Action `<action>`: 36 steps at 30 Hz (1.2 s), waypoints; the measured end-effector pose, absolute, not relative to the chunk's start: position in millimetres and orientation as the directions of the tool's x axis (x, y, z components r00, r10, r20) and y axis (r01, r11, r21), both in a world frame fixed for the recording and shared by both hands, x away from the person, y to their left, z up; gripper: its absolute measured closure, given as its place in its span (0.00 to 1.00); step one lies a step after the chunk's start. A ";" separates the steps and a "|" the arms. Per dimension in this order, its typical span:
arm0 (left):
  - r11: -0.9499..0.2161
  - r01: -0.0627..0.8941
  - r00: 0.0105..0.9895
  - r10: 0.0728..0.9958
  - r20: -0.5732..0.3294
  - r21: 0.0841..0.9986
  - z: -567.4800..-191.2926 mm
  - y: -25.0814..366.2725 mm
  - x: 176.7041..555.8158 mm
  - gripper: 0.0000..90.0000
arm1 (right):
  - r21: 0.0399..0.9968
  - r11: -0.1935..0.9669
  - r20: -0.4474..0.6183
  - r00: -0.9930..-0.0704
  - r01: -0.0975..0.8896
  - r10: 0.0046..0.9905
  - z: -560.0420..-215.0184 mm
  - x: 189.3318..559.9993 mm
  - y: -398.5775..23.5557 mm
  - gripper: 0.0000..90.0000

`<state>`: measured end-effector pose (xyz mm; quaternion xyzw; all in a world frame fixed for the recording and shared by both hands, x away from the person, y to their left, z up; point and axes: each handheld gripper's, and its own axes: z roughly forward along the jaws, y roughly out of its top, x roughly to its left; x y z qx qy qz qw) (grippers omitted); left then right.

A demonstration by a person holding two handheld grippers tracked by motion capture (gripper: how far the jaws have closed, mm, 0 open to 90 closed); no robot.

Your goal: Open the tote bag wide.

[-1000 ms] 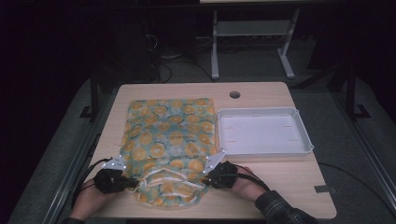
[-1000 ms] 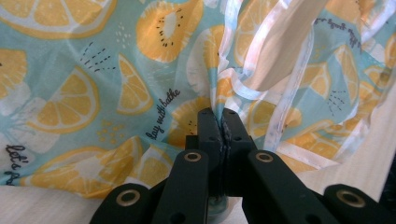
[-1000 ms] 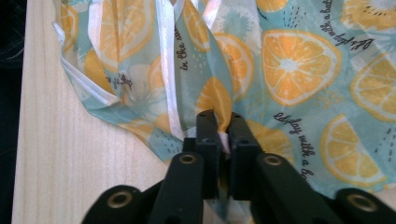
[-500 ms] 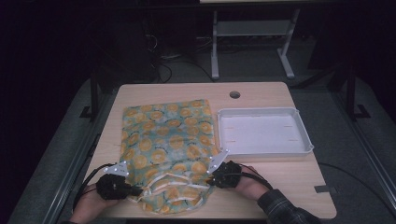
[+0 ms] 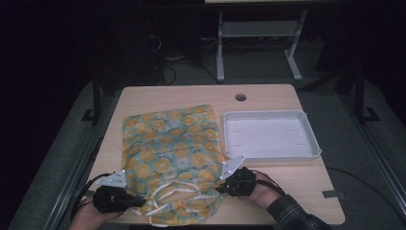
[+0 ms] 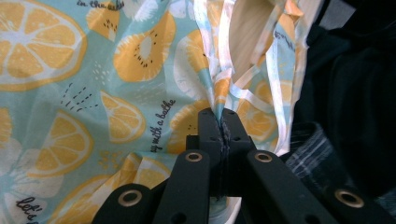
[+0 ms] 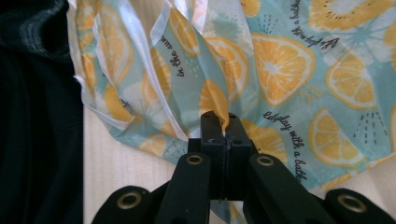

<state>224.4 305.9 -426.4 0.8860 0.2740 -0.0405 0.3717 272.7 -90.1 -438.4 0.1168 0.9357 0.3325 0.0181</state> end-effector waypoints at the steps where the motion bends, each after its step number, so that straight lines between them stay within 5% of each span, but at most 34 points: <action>1: -0.565 0.519 0.844 0.457 -0.282 0.641 -425.5 306.2 222.1 0.99 | 0.630 0.749 0.045 -0.972 0.206 0.230 -437.0 271.9 -91.3 0.99; 14: -0.508 0.463 0.861 0.451 -0.234 0.726 -392.8 316.9 213.7 0.99 | 0.692 0.691 0.062 -0.971 0.209 0.231 -411.1 270.1 -99.3 0.99; 36: -0.381 0.444 0.826 0.524 -0.207 0.811 -343.6 331.7 280.0 0.99 | 0.728 0.657 0.003 -0.959 0.196 0.283 -363.2 329.8 -87.8 0.99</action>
